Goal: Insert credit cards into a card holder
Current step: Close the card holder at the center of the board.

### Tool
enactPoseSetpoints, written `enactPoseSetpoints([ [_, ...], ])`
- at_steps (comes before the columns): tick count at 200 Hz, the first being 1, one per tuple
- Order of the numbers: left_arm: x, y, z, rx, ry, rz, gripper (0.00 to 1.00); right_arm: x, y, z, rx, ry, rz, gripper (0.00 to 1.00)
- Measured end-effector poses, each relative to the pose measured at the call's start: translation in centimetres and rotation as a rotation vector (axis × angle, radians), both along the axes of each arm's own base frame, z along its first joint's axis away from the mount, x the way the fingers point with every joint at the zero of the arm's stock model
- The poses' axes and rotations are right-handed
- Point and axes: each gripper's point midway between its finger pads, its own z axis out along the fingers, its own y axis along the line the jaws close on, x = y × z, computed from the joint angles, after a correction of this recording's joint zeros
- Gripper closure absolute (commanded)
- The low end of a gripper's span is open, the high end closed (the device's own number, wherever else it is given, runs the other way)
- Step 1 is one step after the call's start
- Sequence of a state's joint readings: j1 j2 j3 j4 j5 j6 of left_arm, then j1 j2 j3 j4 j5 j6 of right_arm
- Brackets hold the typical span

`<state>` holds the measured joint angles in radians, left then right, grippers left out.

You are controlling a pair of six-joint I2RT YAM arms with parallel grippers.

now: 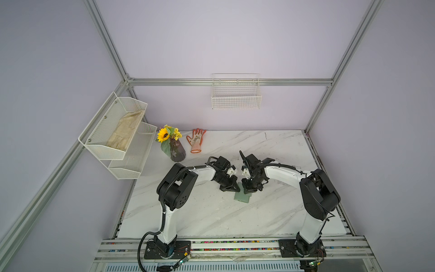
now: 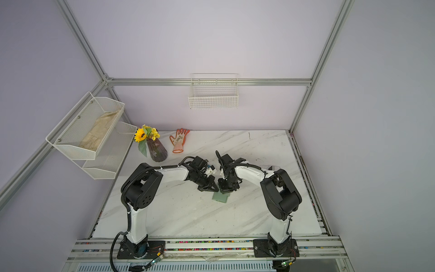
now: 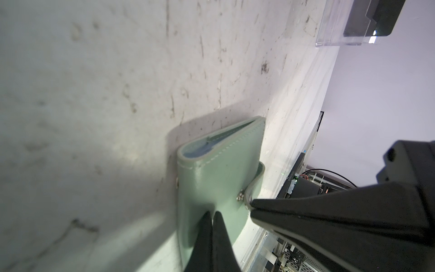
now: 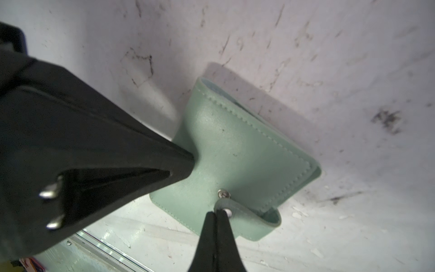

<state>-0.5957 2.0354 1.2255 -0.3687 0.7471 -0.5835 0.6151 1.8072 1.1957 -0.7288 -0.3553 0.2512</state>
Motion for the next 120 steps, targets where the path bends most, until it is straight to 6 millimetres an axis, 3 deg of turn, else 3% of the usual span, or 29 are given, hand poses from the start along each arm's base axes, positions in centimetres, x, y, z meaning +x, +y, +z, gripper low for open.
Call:
enactPoseSetpoints([
  [120, -0.04, 0.03, -0.07, -0.006, 0.001, 0.0, 0.99, 0.38, 0.36, 0.0, 0.004, -0.001, 0.014, 1.0],
])
